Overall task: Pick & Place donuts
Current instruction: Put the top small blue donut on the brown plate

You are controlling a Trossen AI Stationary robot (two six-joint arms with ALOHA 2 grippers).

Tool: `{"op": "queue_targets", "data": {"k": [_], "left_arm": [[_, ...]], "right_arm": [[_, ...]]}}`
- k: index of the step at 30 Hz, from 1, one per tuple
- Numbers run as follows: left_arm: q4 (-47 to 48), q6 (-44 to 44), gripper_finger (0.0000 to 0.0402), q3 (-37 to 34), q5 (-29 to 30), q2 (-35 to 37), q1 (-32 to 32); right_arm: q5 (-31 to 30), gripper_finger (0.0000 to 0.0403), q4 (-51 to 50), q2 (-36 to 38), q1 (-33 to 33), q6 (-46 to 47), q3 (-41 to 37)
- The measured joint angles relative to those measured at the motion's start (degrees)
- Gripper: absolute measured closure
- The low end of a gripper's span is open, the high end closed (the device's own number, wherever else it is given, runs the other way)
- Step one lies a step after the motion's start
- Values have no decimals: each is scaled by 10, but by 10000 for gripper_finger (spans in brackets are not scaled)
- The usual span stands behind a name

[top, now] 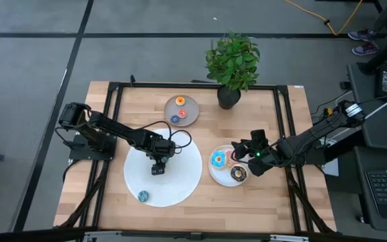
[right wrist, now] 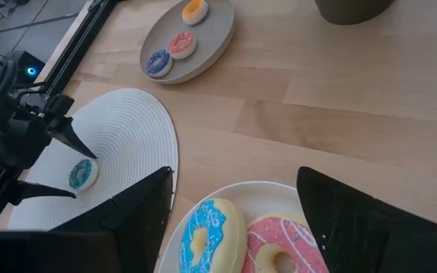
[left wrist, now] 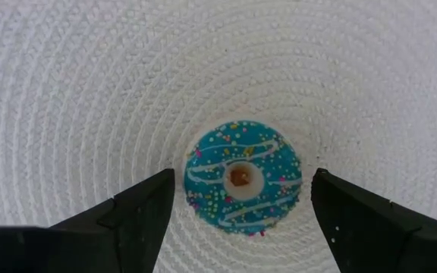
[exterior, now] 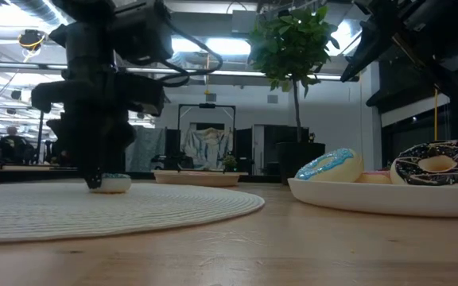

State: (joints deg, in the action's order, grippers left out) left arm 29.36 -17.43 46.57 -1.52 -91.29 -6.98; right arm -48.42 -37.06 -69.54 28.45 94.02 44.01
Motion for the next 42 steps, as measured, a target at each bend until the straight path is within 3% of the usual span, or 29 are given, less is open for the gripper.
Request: {"op": "queue_targets", "data": {"k": [8, 31, 42], "left_arm": [[-13, 1, 108, 0, 9, 1, 0], [-11, -10, 182, 0, 19, 1, 0], [-8, -21, 189, 6, 17, 17, 41]], "right_arm": [[0, 120, 0, 0, -1, 0, 0], [0, 120, -1, 0, -1, 0, 0], [0, 120, -1, 0, -2, 0, 0]]}}
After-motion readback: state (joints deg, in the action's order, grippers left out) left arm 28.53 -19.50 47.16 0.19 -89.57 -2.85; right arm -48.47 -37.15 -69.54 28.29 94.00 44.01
